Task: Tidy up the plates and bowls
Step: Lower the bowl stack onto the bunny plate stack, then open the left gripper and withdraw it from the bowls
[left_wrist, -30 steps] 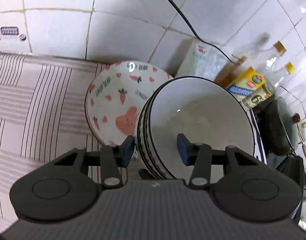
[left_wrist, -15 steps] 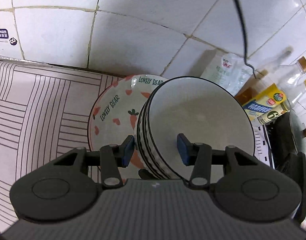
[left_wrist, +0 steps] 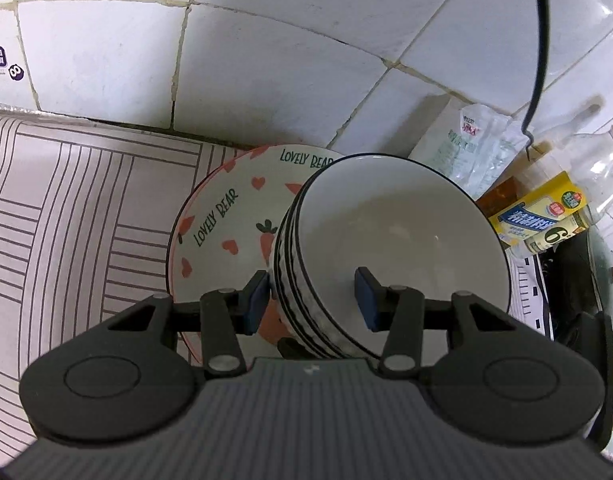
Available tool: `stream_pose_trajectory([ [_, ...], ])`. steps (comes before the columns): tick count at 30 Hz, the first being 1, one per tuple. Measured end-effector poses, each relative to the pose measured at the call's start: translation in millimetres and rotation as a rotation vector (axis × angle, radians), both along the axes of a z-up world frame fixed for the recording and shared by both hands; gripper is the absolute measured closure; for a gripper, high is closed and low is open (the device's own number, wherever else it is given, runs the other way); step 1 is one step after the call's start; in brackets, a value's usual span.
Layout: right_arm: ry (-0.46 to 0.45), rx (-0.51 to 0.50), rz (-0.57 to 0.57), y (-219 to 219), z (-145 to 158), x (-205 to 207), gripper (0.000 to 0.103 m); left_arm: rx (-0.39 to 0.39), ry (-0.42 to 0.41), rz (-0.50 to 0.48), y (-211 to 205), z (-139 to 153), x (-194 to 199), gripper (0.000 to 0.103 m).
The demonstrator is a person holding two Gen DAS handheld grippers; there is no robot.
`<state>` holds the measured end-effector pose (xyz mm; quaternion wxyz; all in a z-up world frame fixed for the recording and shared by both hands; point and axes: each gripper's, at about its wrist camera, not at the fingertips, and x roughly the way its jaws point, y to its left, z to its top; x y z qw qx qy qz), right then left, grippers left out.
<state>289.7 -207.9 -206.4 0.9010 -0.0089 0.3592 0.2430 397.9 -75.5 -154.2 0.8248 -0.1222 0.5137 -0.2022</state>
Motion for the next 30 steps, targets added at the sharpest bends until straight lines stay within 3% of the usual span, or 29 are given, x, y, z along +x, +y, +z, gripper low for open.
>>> stream_pose_trajectory([
  [10, 0.021, 0.017, -0.023, -5, 0, 0, 0.001, 0.012, 0.008, 0.013, -3, 2, 2, 0.058],
  [15, 0.047, -0.002, -0.044, -4, 9, -3, 0.002, 0.078, -0.025, 0.037, -4, 12, -5, 0.053],
  [22, 0.021, 0.005, -0.068, -19, 31, -31, 0.002, 0.121, -0.106, 0.077, 4, 42, -28, 0.047],
  [30, 0.011, 0.01, -0.129, -28, 62, -64, 0.002, 0.205, -0.206, 0.051, 0, 76, -78, 0.04],
])
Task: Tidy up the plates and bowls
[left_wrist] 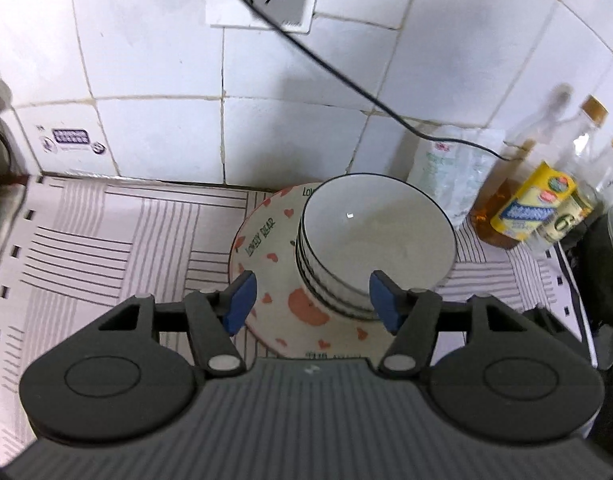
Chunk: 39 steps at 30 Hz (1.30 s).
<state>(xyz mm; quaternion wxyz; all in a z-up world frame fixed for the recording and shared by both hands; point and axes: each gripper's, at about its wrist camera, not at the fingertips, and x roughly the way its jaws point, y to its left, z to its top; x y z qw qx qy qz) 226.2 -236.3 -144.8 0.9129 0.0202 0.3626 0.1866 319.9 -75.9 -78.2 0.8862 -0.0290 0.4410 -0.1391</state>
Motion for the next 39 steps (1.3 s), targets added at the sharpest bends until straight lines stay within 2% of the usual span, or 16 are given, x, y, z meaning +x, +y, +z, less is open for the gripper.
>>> stream_pose_trajectory([
  [9, -0.027, -0.058, -0.071, -1, 41, -44, 0.002, 0.049, -0.031, 0.003, 18, 29, -63, 0.03],
  [14, -0.004, -0.144, -0.105, 6, 65, -69, 0.002, 0.032, -0.039, 0.027, 33, 42, -95, 0.023],
  [17, 0.016, -0.151, -0.12, 8, 77, -84, 0.002, 0.06, -0.055, 0.041, 39, 49, -114, 0.019],
  [19, 0.031, -0.147, -0.142, 8, 84, -95, 0.002, 0.095, -0.047, 0.047, 42, 51, -128, 0.019],
  [23, 0.03, -0.19, -0.171, 15, 94, -117, 0.002, 0.079, -0.04, 0.064, 54, 57, -158, 0.019],
  [28, 0.031, -0.195, -0.202, 20, 112, -145, 0.002, 0.107, -0.062, 0.055, 57, 63, -189, 0.016],
  [33, 0.036, -0.178, -0.243, 21, 131, -166, 0.002, 0.124, -0.137, 0.069, 57, 73, -218, 0.012],
  [39, 0.027, -0.221, -0.252, 32, 150, -192, 0.002, 0.157, -0.208, 0.063, 56, 84, -246, 0.004],
])
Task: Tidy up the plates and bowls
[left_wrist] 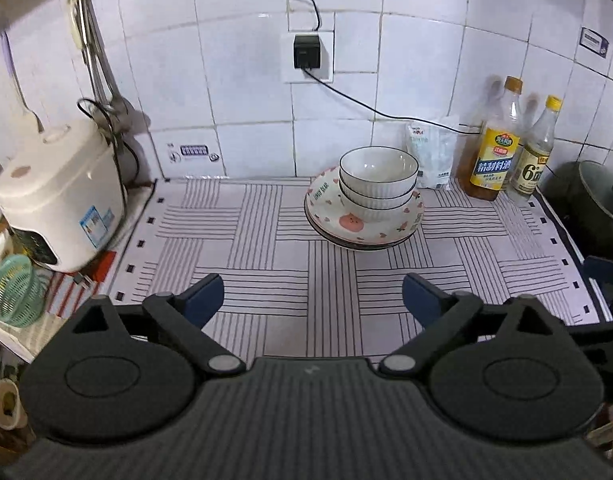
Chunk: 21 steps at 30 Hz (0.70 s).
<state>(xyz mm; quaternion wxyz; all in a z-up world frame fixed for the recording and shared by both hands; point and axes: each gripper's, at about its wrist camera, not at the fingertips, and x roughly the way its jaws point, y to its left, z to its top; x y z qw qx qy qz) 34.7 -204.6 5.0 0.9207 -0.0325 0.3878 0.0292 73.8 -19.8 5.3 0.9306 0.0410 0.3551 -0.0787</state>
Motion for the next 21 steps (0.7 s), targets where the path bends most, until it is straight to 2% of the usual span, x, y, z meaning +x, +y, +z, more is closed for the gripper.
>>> stream_pose_trajectory([
  [9, 0.01, -0.036, -0.076, 8, 16, -27, 0.0, 0.042, -0.022, 0.014, 4, 6, -27, 0.004],
  [21, 0.032, -0.018, -0.134, 14, 27, -47, 0.0, 0.059, -0.039, 0.021, 11, 10, -47, 0.004],
])
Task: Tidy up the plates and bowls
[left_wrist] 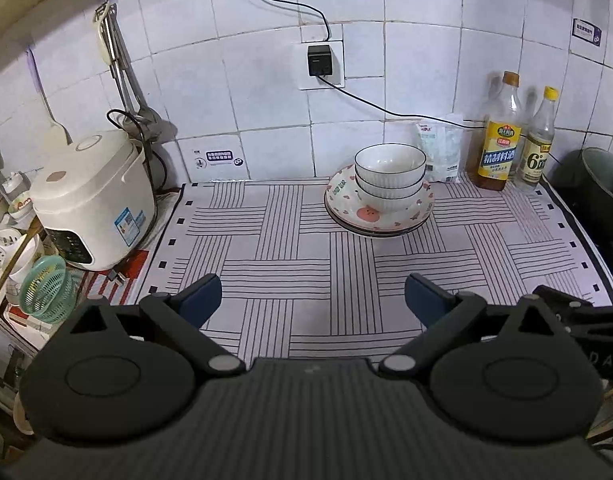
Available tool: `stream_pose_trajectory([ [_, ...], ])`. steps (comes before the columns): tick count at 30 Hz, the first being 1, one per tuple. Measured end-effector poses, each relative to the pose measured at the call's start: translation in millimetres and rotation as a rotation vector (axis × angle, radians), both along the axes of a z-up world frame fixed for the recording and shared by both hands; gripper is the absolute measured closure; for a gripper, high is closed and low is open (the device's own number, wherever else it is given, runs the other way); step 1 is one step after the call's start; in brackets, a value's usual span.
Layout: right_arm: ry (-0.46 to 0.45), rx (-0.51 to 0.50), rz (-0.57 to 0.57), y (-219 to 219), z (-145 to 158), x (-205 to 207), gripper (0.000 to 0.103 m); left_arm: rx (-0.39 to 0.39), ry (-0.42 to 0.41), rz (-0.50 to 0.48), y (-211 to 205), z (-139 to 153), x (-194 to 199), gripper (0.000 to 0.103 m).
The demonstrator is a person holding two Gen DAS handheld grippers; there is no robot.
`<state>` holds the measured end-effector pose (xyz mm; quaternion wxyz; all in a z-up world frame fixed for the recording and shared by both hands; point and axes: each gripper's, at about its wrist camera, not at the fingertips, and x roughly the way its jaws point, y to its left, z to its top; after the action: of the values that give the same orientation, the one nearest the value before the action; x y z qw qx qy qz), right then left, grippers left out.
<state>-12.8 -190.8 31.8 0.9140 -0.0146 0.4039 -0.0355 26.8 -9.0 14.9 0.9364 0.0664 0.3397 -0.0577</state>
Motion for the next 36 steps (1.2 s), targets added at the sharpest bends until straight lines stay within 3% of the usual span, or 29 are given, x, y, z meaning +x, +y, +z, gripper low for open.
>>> stream_pose_trajectory([
  [12, -0.017, 0.018, -0.021, 5, 4, -11, 0.001, -0.043, 0.023, 0.035, 9, -3, -7, 0.004],
  [22, -0.033, -0.036, -0.054, 2, -1, -18, 0.001, -0.035, 0.014, 0.034, 4, -8, -9, 0.004],
  [36, -0.039, -0.005, -0.073, -9, -5, -24, 0.001, -0.019, 0.004, 0.039, -3, -13, -12, 0.004],
])
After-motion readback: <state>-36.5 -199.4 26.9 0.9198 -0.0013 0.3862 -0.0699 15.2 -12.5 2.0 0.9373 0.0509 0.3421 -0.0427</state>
